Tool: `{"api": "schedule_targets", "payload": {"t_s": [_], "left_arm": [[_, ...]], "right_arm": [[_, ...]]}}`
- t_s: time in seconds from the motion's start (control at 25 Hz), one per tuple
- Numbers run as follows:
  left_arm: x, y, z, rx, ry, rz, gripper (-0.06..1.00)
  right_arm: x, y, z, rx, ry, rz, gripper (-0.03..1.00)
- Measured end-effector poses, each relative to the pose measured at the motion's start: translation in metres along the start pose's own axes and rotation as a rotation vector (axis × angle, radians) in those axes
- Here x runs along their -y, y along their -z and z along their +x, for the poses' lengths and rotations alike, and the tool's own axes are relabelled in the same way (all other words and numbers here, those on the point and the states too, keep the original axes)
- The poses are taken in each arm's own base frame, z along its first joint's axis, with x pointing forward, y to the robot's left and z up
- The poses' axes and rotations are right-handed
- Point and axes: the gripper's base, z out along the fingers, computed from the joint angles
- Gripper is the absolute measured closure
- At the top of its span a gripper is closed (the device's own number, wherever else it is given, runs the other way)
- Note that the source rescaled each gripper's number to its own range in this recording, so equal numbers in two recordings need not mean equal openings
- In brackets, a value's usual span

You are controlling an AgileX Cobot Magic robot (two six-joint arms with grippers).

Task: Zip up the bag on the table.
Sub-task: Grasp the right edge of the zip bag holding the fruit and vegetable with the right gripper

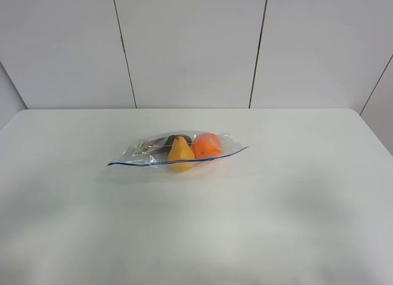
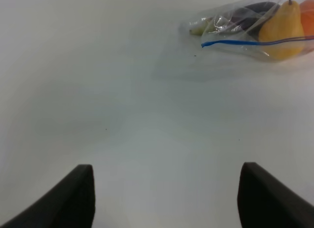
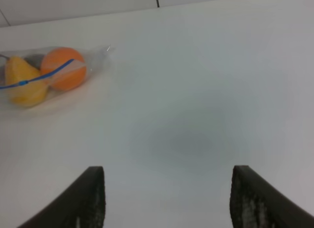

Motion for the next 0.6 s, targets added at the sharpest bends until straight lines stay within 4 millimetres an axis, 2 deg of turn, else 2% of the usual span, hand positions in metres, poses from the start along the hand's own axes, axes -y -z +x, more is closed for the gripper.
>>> {"api": "schedule_targets", "payload": {"t_s": [0.6], "left_arm": [[0.0000,0.0000,0.0000,0.000,0.000,0.000,0.07]], "right_arm": [[0.0000,0.0000,0.0000,0.000,0.000,0.000,0.11]]}}
